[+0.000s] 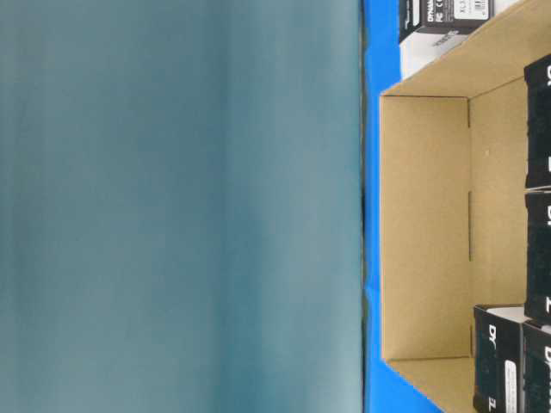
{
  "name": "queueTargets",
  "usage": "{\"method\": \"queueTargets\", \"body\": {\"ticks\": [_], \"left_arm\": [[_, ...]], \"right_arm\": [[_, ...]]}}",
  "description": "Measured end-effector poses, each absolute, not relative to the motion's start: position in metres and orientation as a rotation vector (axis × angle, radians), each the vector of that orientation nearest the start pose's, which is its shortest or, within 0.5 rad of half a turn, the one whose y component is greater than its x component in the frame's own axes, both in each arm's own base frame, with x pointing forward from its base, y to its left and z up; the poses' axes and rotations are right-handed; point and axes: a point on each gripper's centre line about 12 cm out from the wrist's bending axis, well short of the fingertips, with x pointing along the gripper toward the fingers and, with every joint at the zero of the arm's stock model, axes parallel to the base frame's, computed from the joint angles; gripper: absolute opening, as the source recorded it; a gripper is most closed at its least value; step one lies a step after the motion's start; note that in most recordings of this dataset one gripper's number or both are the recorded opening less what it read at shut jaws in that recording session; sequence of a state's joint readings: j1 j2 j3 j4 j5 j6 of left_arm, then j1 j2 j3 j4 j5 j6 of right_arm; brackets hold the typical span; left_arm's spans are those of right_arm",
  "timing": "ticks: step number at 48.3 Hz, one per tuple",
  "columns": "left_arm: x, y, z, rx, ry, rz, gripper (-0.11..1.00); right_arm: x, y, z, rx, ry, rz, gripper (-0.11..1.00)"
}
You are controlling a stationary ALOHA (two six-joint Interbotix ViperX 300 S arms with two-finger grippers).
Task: Pick the box from inside the cardboard box.
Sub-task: 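Swing the right gripper from the tray over the cardboard box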
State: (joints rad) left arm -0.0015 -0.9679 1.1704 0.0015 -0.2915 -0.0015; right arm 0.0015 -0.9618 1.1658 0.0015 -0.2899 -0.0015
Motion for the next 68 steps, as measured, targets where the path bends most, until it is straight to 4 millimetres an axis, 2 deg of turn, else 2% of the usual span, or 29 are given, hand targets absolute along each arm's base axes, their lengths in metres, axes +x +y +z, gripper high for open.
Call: {"method": "queueTargets", "body": {"ticks": [3, 8, 12, 25, 32, 42, 55, 68], "left_arm": [[0.199, -0.002, 0.296, -0.004, -0.067, -0.011, 0.16], [0.200, -0.007, 0.298, -0.016, -0.029, -0.036, 0.02], [0.200, -0.009, 0.301, -0.020, 0.000, -0.045, -0.04], [0.193, -0.009, 0.300, -0.019, 0.125, -0.044, -0.06], [0.188, -0.008, 0.299, -0.018, 0.166, -0.042, -0.06], [0.184, -0.008, 0.295, -0.039, 0.228, -0.038, -0.06], [0.179, -0.008, 0.285, -0.082, 0.331, -0.026, -0.06], [0.170, -0.007, 0.277, -0.079, 0.432, -0.019, -0.06]], "right_arm": [[0.200, 0.000, 0.296, 0.021, -0.080, -0.001, 0.13], [0.205, -0.002, 0.294, 0.128, -0.025, -0.017, 0.04], [0.212, -0.002, 0.295, 0.211, 0.040, -0.022, 0.01], [0.245, 0.002, 0.305, 0.269, 0.277, -0.022, 0.01], [0.271, 0.004, 0.309, 0.349, 0.394, -0.038, 0.01], [0.314, 0.009, 0.301, 0.443, 0.612, -0.075, 0.01], [0.375, 0.013, 0.295, 0.418, 0.885, -0.093, 0.01], [0.423, 0.011, 0.285, 0.276, 1.157, -0.036, 0.01]]}}
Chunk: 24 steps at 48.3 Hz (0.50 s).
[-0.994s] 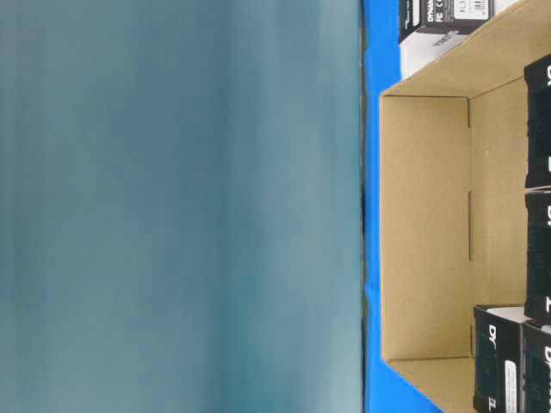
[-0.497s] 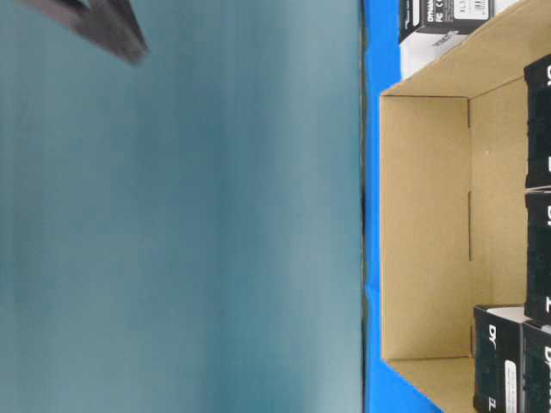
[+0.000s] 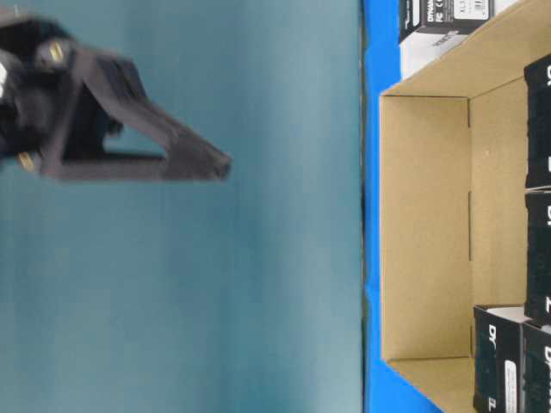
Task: Pick the box from inside the cardboard box.
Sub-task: 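Swing the right gripper from the tray over the cardboard box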
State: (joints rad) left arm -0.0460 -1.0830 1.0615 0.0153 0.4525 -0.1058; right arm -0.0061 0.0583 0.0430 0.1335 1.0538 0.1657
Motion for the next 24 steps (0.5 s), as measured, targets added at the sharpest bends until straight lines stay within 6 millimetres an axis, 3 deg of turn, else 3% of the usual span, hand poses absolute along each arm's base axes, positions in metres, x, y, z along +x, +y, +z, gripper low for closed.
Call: {"method": "queueTargets", "body": {"ticks": [11, 24], "left_arm": [[0.163, -0.007, 0.283, -0.083, 0.428, -0.018, -0.06], [0.162, -0.007, 0.283, -0.081, 0.443, -0.017, -0.06]], "right_arm": [[0.458, 0.004, 0.283, 0.173, 1.230, 0.029, 0.01], [0.494, 0.002, 0.263, 0.076, 1.286, 0.114, 0.02]]}}
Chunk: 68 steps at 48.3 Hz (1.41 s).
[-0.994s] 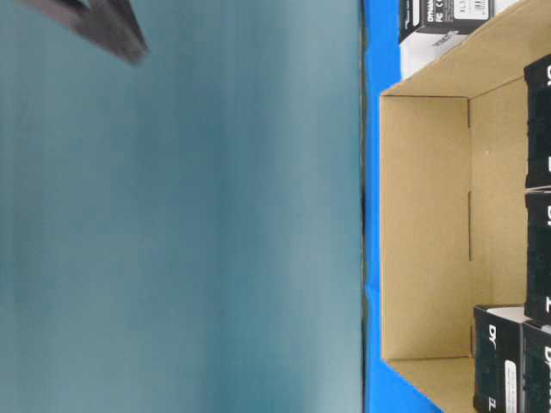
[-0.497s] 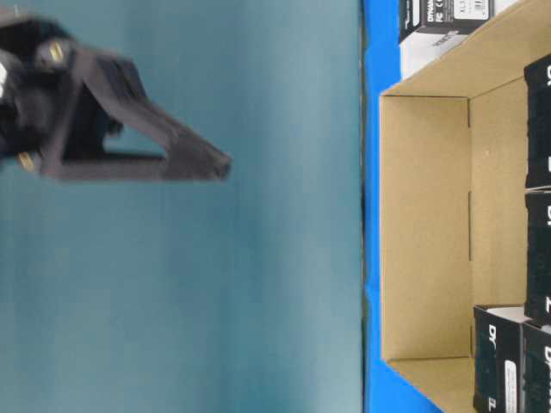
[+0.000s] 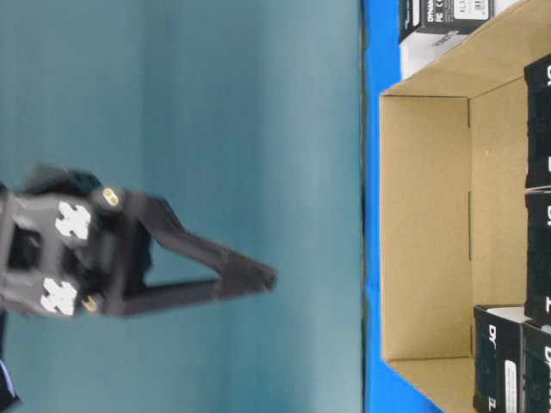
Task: Pick the box from inside the cardboard box.
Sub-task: 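Swing the right gripper from the tray over the cardboard box, then lower the open right gripper around the upper-left black package in the box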
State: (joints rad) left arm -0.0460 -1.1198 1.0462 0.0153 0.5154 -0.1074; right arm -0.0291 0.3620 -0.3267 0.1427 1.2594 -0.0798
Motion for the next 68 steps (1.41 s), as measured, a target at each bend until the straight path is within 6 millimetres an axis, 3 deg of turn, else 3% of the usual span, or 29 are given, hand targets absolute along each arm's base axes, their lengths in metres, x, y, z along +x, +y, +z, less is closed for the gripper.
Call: {"method": "queueTargets", "body": {"ticks": [18, 28, 33, 41, 46, 57, 68], "left_arm": [[0.161, -0.007, 0.283, -0.082, 0.446, -0.016, -0.06], [0.161, -0.007, 0.283, -0.084, 0.448, -0.016, -0.06], [0.161, -0.007, 0.282, -0.083, 0.455, -0.016, -0.06], [0.159, -0.006, 0.279, -0.084, 0.480, -0.014, -0.06], [0.157, -0.006, 0.281, -0.084, 0.477, -0.014, -0.06], [0.154, -0.006, 0.286, -0.095, 0.457, -0.013, -0.06], [0.153, -0.006, 0.284, -0.128, 0.477, -0.003, -0.06]], "right_arm": [[0.509, 0.000, 0.254, 0.068, 1.315, 0.147, 0.03], [0.513, -0.004, 0.249, 0.077, 1.304, 0.139, 0.13], [0.514, -0.005, 0.250, 0.084, 1.294, 0.137, 0.30], [0.515, -0.006, 0.249, 0.107, 1.285, 0.145, 0.80], [0.516, -0.007, 0.248, 0.111, 1.283, 0.145, 0.98], [0.521, -0.007, 0.232, 0.191, 1.299, 0.168, 1.00], [0.532, -0.007, 0.201, 0.262, 1.310, 0.213, 1.00]]}}
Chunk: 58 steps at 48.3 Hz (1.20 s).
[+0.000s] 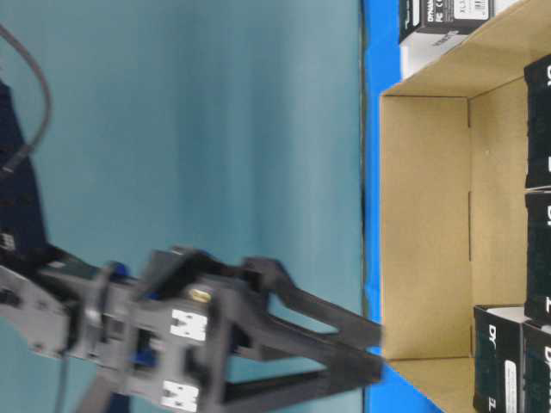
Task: Pick the box from inside the cardboard box.
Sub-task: 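Lower the open right gripper around the upper-left black package in the box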
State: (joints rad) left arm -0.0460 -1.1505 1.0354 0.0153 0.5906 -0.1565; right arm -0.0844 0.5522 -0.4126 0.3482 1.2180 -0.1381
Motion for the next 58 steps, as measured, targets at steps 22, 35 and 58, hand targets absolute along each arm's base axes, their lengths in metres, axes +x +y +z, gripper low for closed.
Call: {"method": "queueTargets", "body": {"ticks": [22, 35, 58], "left_arm": [[0.149, -0.007, 0.284, -0.133, 0.490, -0.005, -0.06], [0.149, -0.006, 0.284, -0.131, 0.491, -0.004, -0.06], [0.149, -0.006, 0.284, -0.131, 0.493, -0.004, -0.06]], "right_arm": [[0.544, -0.006, 0.162, 0.272, 1.304, 0.195, 1.00], [0.541, -0.006, 0.147, 0.279, 1.312, 0.185, 1.00], [0.541, -0.007, 0.137, 0.288, 1.299, 0.168, 1.00]]}}
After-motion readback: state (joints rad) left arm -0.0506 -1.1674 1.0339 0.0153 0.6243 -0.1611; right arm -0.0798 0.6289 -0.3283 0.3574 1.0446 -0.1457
